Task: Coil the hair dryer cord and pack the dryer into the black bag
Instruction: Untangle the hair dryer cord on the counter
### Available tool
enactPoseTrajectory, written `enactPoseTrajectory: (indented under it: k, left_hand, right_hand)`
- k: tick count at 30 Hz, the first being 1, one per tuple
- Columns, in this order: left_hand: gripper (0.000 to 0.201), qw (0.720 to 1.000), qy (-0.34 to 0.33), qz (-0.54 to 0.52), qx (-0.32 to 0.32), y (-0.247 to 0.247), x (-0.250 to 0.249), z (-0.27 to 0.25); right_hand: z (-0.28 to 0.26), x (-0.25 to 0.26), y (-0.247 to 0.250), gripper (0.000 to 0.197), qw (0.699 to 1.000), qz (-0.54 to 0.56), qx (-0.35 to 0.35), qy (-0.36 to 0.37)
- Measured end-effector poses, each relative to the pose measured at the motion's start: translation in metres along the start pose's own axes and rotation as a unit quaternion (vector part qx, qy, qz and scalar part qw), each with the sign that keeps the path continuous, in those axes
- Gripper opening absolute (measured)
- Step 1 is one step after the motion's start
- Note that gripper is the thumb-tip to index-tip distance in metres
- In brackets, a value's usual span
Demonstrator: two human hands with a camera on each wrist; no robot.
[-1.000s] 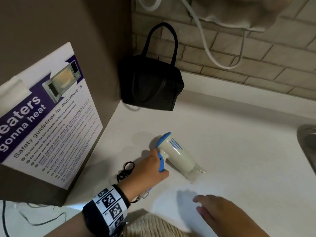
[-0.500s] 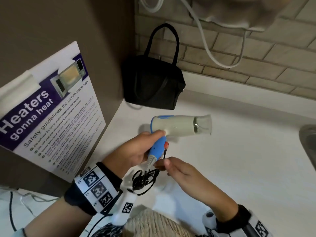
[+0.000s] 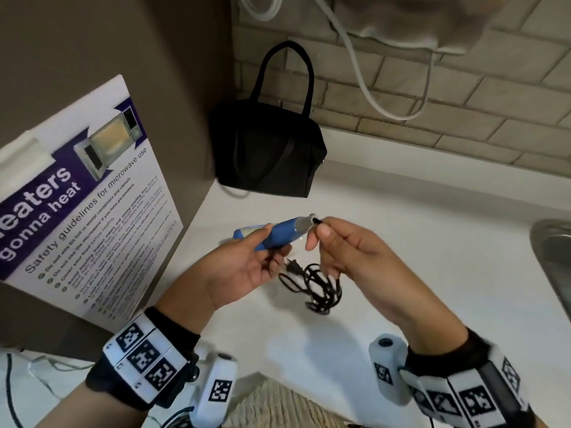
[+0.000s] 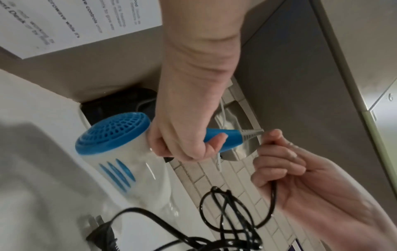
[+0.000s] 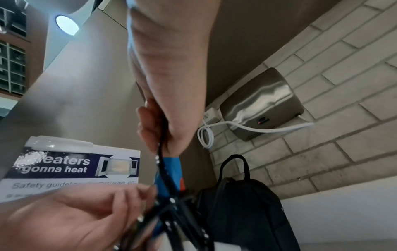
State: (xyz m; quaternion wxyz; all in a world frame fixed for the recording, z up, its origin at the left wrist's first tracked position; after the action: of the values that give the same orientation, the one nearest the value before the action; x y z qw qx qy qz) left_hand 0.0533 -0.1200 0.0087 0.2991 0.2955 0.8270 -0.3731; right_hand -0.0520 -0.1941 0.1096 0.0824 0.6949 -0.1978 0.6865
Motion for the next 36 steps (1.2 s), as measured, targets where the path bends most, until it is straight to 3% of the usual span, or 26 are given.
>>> enactPoseTrajectory:
  k: [4,8,9,11,13,14,15,18,21,27,32,36]
  left_hand:
    - [0.017,1.000,0.006,0.000,-0.020,0.007,-0.003,-0.010]
    - [0.013,0.982,-0.039,0.171,-0.073,0.011,-0.016,-0.026]
    - [0.012,0.959,-0.082,0.246,-0.111,0.012,-0.025,-0.030]
    - [0.014,0.878,-0.223,0.384,-0.181,0.005,-0.049,-0.044]
    - [0.029,0.796,-0.328,0.487,-0.144,-0.019,-0.059,-0.051]
    - [0.032,0.775,-0.349,0.516,-0.105,-0.032,-0.058,-0.051]
    - [0.033,0.773,-0.361,0.518,-0.067,-0.042,-0.056,-0.049]
    - [0.040,0.794,-0.370,0.481,-0.029,-0.055,-0.058,-0.041]
    - [0.035,0.830,-0.351,0.434,-0.017,-0.054,-0.059,-0.037]
    - [0.032,0.892,-0.322,0.298,-0.107,-0.018,-0.068,-0.029]
    - [0.036,0.939,-0.284,0.154,-0.118,0.015,-0.068,-0.008]
    - [0.034,0.962,-0.239,0.060,-0.115,0.037,-0.054,0.012]
  right_hand:
    - [0.016,0.010,0.004,0.028,0.999,-0.037,0.021,-0.013]
    - [0.028,0.010,0.004,0.031,0.994,-0.094,0.048,-0.038]
    - [0.030,0.010,0.004,0.031,0.992,-0.103,0.052,-0.044]
    - [0.033,0.009,0.004,0.031,0.990,-0.118,0.057,-0.055]
    - [0.035,0.010,0.001,0.031,0.987,-0.133,0.072,-0.061]
    - [0.035,0.012,-0.001,0.032,0.985,-0.136,0.081,-0.061]
    - [0.036,0.013,-0.001,0.032,0.985,-0.135,0.087,-0.059]
    - [0.037,0.019,0.006,0.034,0.987,-0.133,0.075,-0.051]
    - [0.036,0.021,0.018,0.032,0.987,-0.138,0.062,-0.061]
    - [0.034,0.019,0.043,0.043,0.989,-0.138,0.029,-0.050]
    - [0.042,-0.011,0.042,0.057,0.988,-0.094,0.081,-0.091]
    - [0.050,-0.022,0.034,0.031,0.990,-0.051,0.091,-0.095]
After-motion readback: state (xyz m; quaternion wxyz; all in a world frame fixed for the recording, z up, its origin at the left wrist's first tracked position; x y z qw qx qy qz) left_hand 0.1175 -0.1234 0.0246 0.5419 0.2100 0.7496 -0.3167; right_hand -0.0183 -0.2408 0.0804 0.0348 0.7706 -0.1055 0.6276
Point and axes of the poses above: each hand's wrist, its own z-axis towards the middle knuckle, its own y-axis out of the back of the hand, x = y × z, the point moved 8 cm from there along z, towards the middle knuckle, and after that the axes turned 14 degrees about z, right-handed, at the moved point
